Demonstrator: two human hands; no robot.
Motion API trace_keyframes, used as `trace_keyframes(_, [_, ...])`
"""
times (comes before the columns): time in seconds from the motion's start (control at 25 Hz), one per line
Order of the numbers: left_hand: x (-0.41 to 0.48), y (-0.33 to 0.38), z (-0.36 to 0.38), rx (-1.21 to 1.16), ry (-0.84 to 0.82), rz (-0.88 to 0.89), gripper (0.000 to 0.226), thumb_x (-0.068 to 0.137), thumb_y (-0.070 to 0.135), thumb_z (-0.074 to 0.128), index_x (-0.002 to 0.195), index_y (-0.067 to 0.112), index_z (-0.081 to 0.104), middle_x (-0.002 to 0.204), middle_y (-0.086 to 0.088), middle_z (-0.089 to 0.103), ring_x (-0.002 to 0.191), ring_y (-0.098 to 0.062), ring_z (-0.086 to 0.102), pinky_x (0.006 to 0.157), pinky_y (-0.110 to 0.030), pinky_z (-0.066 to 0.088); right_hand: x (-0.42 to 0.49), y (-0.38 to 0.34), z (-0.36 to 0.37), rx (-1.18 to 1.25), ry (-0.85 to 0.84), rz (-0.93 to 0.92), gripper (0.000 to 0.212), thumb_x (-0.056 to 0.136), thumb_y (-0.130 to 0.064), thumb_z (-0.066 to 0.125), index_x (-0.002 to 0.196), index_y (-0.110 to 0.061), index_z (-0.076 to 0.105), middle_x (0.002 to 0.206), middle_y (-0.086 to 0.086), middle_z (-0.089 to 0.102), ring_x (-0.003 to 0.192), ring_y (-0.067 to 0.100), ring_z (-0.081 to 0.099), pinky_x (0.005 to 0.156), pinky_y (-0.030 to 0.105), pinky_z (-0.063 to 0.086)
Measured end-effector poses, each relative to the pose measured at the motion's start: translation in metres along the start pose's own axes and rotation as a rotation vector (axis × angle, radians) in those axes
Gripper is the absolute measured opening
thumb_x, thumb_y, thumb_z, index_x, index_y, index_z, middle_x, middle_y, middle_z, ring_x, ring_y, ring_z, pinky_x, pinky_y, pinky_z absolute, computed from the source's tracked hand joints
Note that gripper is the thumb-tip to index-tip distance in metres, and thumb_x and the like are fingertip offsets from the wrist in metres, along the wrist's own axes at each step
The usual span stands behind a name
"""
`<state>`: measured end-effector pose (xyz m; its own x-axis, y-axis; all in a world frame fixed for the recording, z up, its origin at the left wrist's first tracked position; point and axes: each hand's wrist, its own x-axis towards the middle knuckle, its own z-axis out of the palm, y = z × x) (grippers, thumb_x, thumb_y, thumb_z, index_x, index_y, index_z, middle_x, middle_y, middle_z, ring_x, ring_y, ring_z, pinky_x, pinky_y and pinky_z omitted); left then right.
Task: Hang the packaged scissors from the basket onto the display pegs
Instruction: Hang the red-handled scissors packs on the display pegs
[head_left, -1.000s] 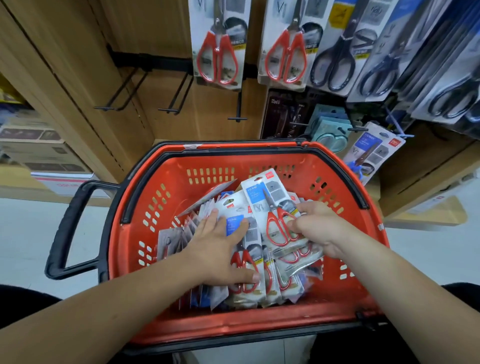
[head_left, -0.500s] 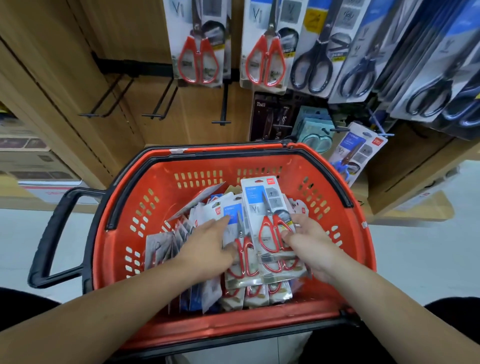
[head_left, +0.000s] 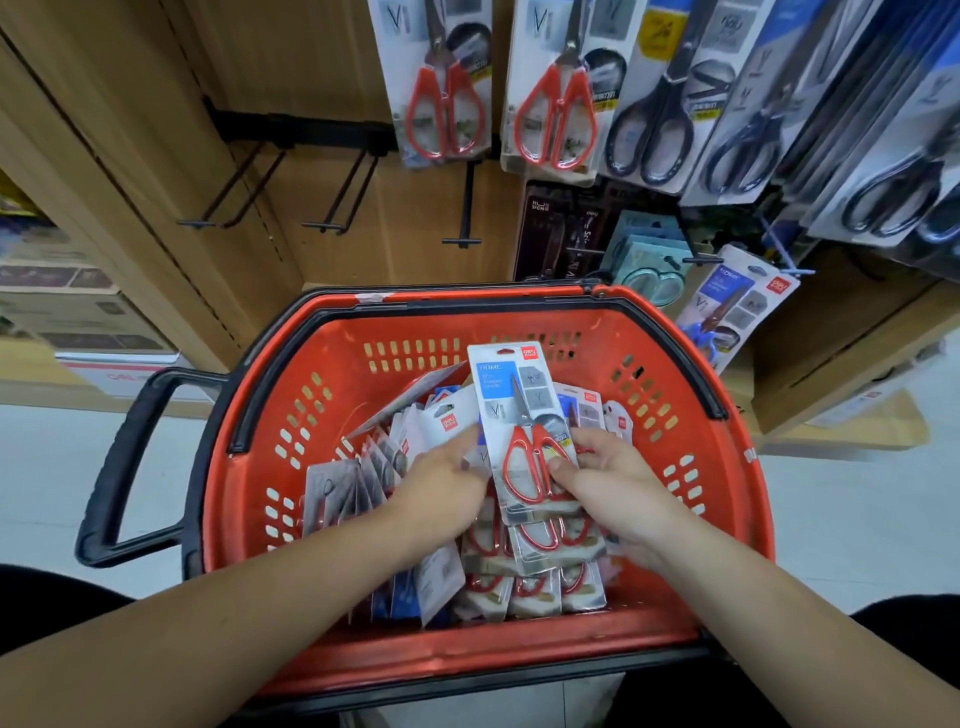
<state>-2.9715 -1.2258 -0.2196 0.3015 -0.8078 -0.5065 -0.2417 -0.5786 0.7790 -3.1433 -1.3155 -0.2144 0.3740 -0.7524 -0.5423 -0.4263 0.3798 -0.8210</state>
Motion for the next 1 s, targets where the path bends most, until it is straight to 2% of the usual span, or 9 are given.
trace_keyframes(0.08, [-0.005, 0.006, -0.005, -0.165, -0.023, -0.014, 0.027, 0.109, 0.022, 0.049, 0.131, 0.037, 0.051, 0.096, 0.007, 0.070, 0.086, 0.000, 0.064, 0.078, -0.012, 0.047, 0.002, 0.001, -0.001, 0.008, 0.015, 0.007, 0.026, 0.101, -0.006, 0.066, 0.121, -0.023, 0.067, 0.095, -0.001, 0.082, 0.088, 0.014, 0.079, 0.081, 0.030, 0.062])
trace_keyframes(0.16, [-0.010, 0.005, -0.003, -0.207, -0.071, -0.008, 0.035, 0.107, 0.032, 0.055, 0.142, 0.036, 0.054, 0.132, 0.016, 0.067, 0.121, -0.005, 0.062, 0.110, -0.025, 0.042, 0.003, 0.001, 0.000, 0.020, -0.011, -0.010, 0.031, 0.098, -0.006, 0.069, 0.124, -0.024, 0.066, 0.101, 0.000, 0.082, 0.095, 0.020, 0.079, 0.094, 0.042, 0.061])
trace_keyframes(0.2, [-0.014, 0.006, 0.000, -0.213, -0.108, 0.027, 0.033, 0.103, 0.030, 0.060, 0.135, 0.041, 0.060, 0.128, 0.018, 0.071, 0.122, -0.008, 0.065, 0.115, -0.034, 0.044, 0.003, 0.000, 0.001, 0.017, -0.022, -0.024, 0.035, 0.097, -0.007, 0.070, 0.126, -0.026, 0.065, 0.105, -0.001, 0.081, 0.099, 0.020, 0.078, 0.099, 0.045, 0.059])
trace_keyframes(0.28, [-0.014, 0.005, 0.003, -0.249, -0.153, 0.077, 0.036, 0.099, 0.023, 0.063, 0.120, 0.052, 0.063, 0.117, 0.015, 0.077, 0.116, -0.008, 0.070, 0.109, -0.034, 0.050, 0.003, -0.002, 0.002, 0.027, -0.009, -0.056, 0.043, 0.095, -0.012, 0.072, 0.131, -0.034, 0.062, 0.112, -0.005, 0.080, 0.105, 0.018, 0.076, 0.102, 0.047, 0.057])
trace_keyframes(0.36, [-0.009, 0.008, -0.001, -0.241, -0.176, 0.112, 0.041, 0.106, 0.015, 0.060, 0.134, 0.044, 0.057, 0.122, 0.012, 0.075, 0.113, -0.012, 0.071, 0.097, -0.023, 0.052, 0.002, -0.007, -0.001, 0.064, 0.048, -0.095, 0.043, 0.095, -0.008, 0.072, 0.128, -0.034, 0.063, 0.111, -0.005, 0.080, 0.105, 0.019, 0.076, 0.101, 0.048, 0.058])
trace_keyframes(0.64, [-0.007, 0.026, -0.015, -0.217, 0.022, 0.118, 0.025, 0.099, 0.041, 0.070, 0.122, 0.041, 0.062, 0.128, 0.014, 0.067, 0.107, -0.001, 0.069, 0.081, -0.011, 0.050, -0.018, -0.021, -0.008, 0.088, 0.094, -0.289, 0.046, 0.102, 0.001, 0.061, 0.128, -0.037, 0.063, 0.113, -0.007, 0.079, 0.107, 0.015, 0.075, 0.100, 0.044, 0.058])
trace_keyframes(0.76, [-0.004, 0.028, -0.019, -0.259, -0.002, 0.107, 0.049, 0.097, 0.039, 0.074, 0.142, 0.036, 0.055, 0.128, 0.006, 0.069, 0.107, -0.010, 0.073, 0.089, -0.026, 0.058, -0.025, -0.022, -0.009, 0.094, 0.095, -0.313, 0.046, 0.103, 0.001, 0.059, 0.132, -0.036, 0.060, 0.114, -0.010, 0.078, 0.107, 0.011, 0.074, 0.100, 0.041, 0.059])
trace_keyframes(0.88, [-0.013, 0.034, -0.018, -0.236, -0.080, 0.163, 0.036, 0.104, 0.033, 0.065, 0.137, 0.048, 0.058, 0.122, -0.001, 0.068, 0.097, -0.009, 0.075, 0.077, -0.021, 0.058, -0.024, -0.020, -0.006, 0.085, 0.084, -0.320, 0.045, 0.104, 0.003, 0.055, 0.136, -0.029, 0.059, 0.118, -0.001, 0.077, 0.108, 0.016, 0.075, 0.102, 0.047, 0.058])
trace_keyframes(1.0, [-0.016, 0.036, -0.015, -0.257, -0.155, 0.170, 0.040, 0.109, 0.040, 0.054, 0.139, 0.066, 0.048, 0.131, -0.006, 0.065, 0.115, -0.019, 0.073, 0.099, -0.044, 0.059, -0.024, -0.021, -0.007, 0.135, 0.064, -0.352, 0.045, 0.107, 0.001, 0.051, 0.141, -0.028, 0.057, 0.124, 0.003, 0.075, 0.116, 0.021, 0.073, 0.105, 0.052, 0.055])
